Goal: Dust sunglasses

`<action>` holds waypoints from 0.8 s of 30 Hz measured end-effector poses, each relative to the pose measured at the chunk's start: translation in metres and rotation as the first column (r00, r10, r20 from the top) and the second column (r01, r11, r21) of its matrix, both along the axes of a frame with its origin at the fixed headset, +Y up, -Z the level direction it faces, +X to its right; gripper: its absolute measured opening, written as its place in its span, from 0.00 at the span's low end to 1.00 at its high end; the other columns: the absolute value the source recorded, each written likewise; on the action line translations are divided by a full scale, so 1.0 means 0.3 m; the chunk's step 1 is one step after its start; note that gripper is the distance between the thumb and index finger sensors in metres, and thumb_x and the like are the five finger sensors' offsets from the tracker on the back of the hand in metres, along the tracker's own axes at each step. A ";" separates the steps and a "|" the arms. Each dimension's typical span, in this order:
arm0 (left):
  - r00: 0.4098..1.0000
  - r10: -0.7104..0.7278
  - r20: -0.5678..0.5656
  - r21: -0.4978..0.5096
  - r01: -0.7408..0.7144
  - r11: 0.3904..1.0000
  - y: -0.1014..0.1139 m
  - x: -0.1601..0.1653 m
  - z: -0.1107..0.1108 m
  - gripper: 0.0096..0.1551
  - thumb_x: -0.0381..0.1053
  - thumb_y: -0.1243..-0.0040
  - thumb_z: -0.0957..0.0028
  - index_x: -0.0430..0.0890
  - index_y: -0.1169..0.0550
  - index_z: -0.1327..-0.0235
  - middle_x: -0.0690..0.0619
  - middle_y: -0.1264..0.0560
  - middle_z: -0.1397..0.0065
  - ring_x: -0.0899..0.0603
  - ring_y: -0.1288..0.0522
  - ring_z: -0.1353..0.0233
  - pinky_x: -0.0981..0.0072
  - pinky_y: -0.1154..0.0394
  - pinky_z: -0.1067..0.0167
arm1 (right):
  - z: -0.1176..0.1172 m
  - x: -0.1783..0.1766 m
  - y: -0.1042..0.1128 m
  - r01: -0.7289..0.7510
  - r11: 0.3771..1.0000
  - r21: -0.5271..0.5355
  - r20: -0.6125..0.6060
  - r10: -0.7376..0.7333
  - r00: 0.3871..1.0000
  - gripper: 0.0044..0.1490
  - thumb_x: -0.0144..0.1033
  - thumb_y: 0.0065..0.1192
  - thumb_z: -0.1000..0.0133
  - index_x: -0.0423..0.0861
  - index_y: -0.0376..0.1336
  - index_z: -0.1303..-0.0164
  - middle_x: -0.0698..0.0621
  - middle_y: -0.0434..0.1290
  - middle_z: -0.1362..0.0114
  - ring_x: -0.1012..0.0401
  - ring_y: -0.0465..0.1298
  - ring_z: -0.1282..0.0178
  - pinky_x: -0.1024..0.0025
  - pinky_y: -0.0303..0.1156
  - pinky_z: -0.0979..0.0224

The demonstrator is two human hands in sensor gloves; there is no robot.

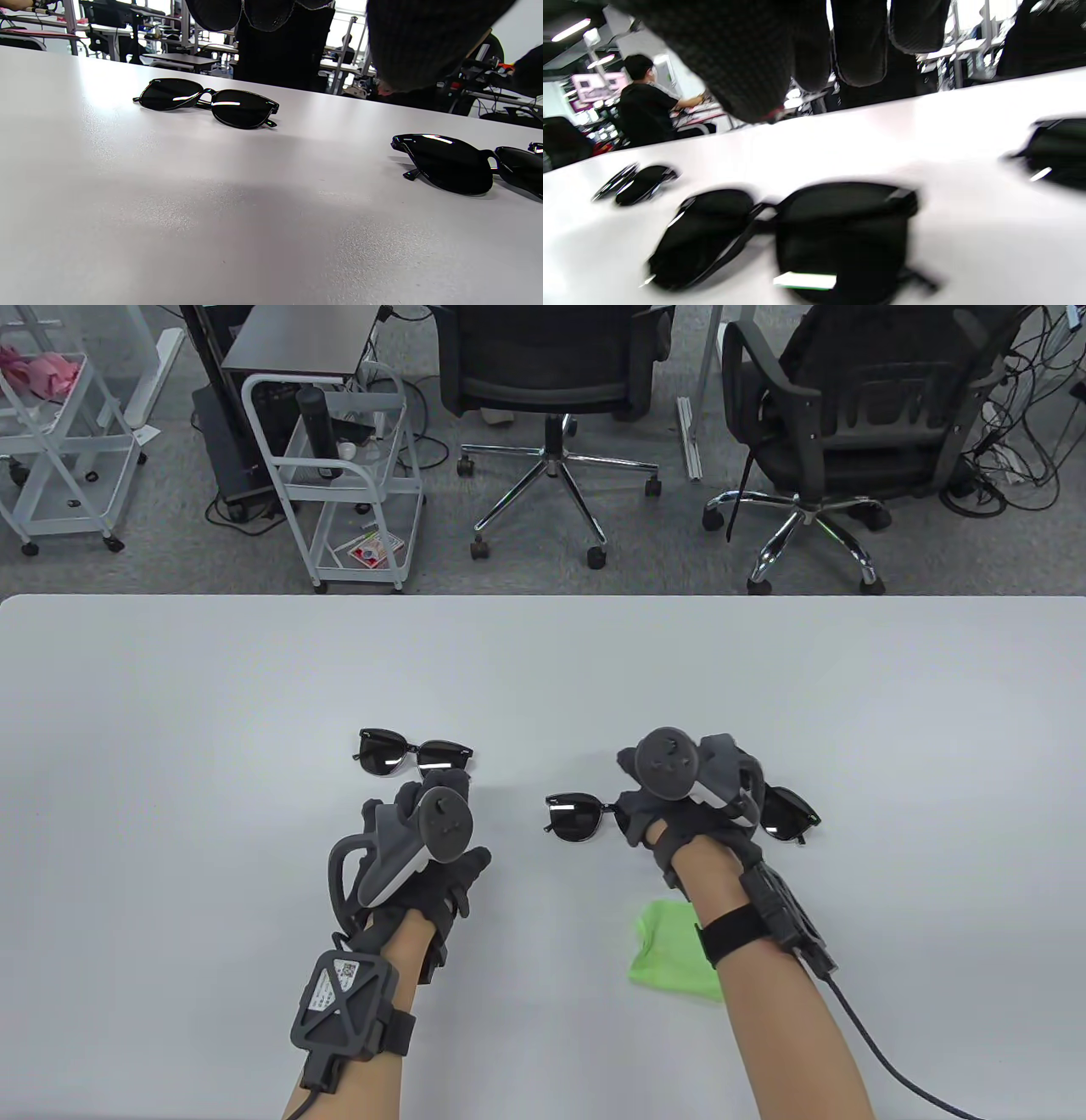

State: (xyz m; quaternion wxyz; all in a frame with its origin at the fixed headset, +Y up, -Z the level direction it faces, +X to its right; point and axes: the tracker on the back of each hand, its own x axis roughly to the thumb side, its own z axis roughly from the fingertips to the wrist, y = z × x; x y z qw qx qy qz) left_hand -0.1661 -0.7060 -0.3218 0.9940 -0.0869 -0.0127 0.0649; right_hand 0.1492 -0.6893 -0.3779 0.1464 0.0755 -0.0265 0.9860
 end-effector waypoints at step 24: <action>0.998 -0.005 0.066 -0.012 0.006 1.000 0.004 0.061 0.010 0.57 0.71 0.37 0.63 0.61 0.49 0.22 0.60 0.46 0.14 0.42 0.44 0.14 0.35 0.52 0.23 | 0.000 0.356 -0.193 -0.126 0.981 -0.151 0.320 0.169 0.932 0.26 0.40 0.76 0.51 0.37 0.77 0.50 0.36 0.75 0.30 0.34 0.64 0.26 0.29 0.46 0.32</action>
